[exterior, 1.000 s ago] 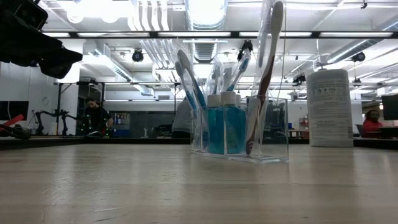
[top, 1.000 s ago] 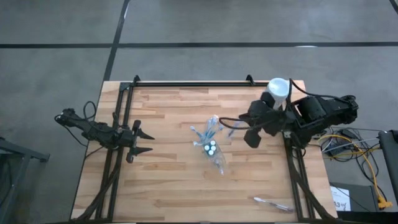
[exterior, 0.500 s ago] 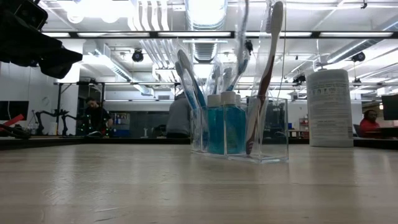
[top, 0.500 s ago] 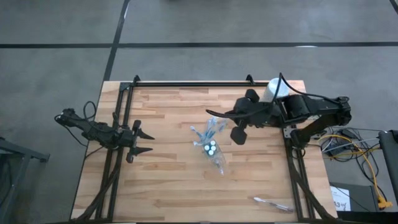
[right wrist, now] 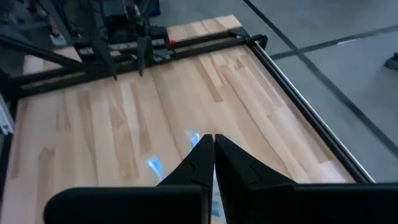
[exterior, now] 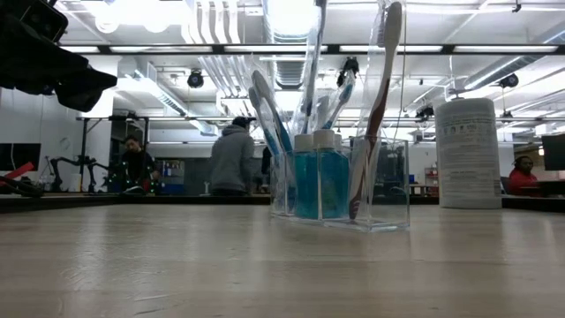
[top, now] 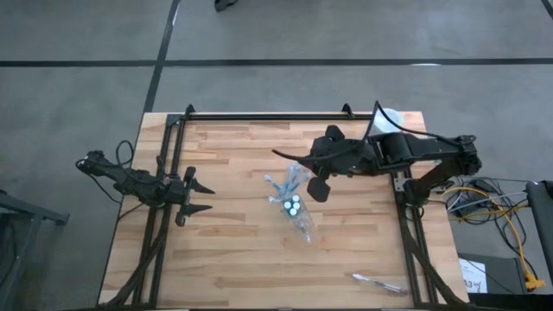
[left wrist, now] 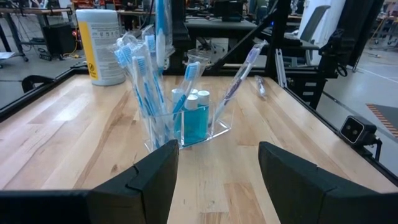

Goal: Pick & Place toothbrushing station
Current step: Put the blue toothbrush into the left section of the transparent organizer

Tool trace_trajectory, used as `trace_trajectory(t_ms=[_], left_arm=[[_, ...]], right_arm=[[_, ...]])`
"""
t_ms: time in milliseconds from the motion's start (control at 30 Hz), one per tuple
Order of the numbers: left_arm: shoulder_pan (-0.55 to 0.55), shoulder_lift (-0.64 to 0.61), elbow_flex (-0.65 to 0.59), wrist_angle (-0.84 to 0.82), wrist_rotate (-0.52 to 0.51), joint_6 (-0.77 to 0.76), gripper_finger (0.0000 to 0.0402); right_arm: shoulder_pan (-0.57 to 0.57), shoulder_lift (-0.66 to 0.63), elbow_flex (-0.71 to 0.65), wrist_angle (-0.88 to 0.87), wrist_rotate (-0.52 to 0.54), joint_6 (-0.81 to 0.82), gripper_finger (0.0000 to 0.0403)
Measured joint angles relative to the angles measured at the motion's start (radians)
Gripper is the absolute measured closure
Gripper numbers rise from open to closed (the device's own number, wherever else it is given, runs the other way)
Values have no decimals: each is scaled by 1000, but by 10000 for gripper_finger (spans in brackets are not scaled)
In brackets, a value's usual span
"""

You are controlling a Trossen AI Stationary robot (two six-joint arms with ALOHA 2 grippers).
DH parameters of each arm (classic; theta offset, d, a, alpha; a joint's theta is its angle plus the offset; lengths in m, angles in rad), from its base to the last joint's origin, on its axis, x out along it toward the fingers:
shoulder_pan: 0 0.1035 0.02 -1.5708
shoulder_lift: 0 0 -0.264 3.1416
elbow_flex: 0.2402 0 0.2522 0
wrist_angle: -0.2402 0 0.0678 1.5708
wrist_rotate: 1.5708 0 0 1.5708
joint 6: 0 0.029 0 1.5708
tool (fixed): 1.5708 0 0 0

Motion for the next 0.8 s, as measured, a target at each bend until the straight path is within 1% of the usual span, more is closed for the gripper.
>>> trace_trajectory(t_ms=[533, 800], left_arm=[[0, 1, 0, -9, 0, 0, 174], [0, 1, 0, -13, 0, 0, 174]], right_arm=[[-4, 81, -3, 40, -22, 5, 394], [-16, 123, -4, 25, -23, 5, 394]])
